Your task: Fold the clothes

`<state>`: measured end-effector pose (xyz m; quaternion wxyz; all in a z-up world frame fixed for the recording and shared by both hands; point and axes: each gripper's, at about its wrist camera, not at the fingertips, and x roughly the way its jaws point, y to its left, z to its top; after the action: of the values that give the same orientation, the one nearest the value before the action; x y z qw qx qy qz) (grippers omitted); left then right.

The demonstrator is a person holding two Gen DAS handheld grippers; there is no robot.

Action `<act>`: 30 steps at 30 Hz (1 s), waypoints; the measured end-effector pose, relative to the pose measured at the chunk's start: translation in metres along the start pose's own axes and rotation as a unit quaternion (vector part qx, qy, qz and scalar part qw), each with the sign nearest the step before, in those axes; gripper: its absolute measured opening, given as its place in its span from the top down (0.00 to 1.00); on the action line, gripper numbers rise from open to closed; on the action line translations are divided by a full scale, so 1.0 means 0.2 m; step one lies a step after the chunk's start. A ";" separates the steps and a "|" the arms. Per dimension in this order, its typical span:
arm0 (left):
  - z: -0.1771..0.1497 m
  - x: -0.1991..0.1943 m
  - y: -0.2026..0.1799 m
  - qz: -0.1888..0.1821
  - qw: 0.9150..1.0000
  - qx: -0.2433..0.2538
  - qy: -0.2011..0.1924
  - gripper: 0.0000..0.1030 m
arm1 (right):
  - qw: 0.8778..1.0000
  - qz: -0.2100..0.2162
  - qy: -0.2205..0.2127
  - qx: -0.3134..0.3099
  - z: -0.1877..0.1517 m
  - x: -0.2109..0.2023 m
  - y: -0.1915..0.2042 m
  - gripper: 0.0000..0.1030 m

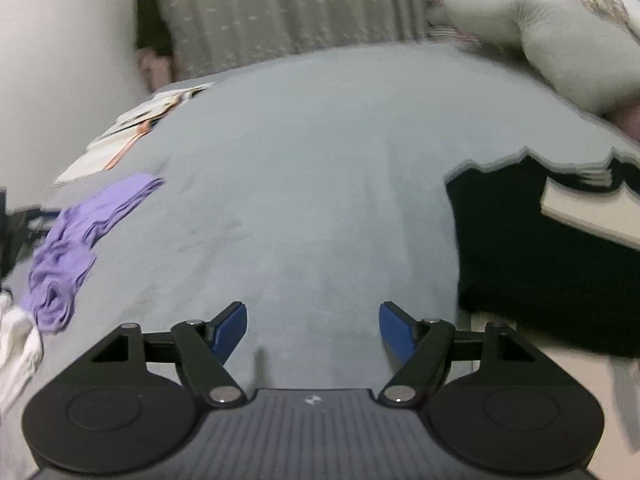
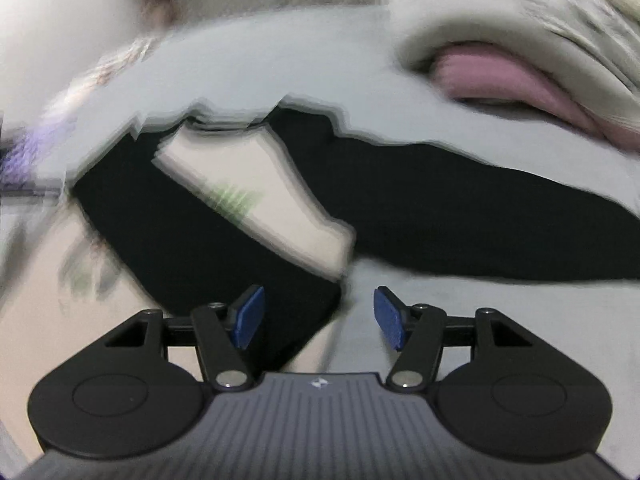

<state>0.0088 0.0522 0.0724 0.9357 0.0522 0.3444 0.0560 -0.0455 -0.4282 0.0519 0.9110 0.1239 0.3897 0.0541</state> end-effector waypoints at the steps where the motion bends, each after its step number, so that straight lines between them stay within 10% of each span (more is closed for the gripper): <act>1: 0.03 -0.03 0.01 -0.015 1.000 -0.018 -0.013 0.29 | 0.999 0.000 -0.013 0.040 0.02 -0.03 -0.08 0.38; 6: 0.23 -0.03 -0.23 -0.063 0.997 0.009 -0.043 0.24 | 0.966 -0.020 -0.070 0.249 0.03 -0.08 -0.49 0.38; 13: 0.39 0.34 -0.56 0.045 0.994 0.097 -0.029 0.23 | 0.971 0.000 -0.068 0.229 0.03 -0.08 -0.42 0.38; 19: 0.35 0.58 -0.46 0.092 0.987 0.132 0.026 0.23 | 0.975 0.013 -0.066 0.213 0.07 -0.10 -0.38 0.38; 21: 0.37 0.58 -0.37 0.070 0.992 0.100 0.030 0.23 | 0.975 0.014 -0.064 0.211 0.07 -0.10 -0.36 0.38; 25: 0.44 0.48 -0.17 -0.097 0.993 -0.064 0.014 0.23 | 0.978 0.021 -0.060 0.200 0.07 -0.08 -0.31 0.38; 30: 0.42 0.47 -0.34 -0.154 0.987 -0.027 0.038 0.23 | 0.981 0.024 -0.048 0.187 0.06 -0.05 -0.25 0.38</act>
<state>0.1393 -0.0062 0.0655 0.9206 -0.0285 0.3817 -0.0774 -0.0432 -0.4804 0.0541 0.8879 0.3035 0.3456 -0.0040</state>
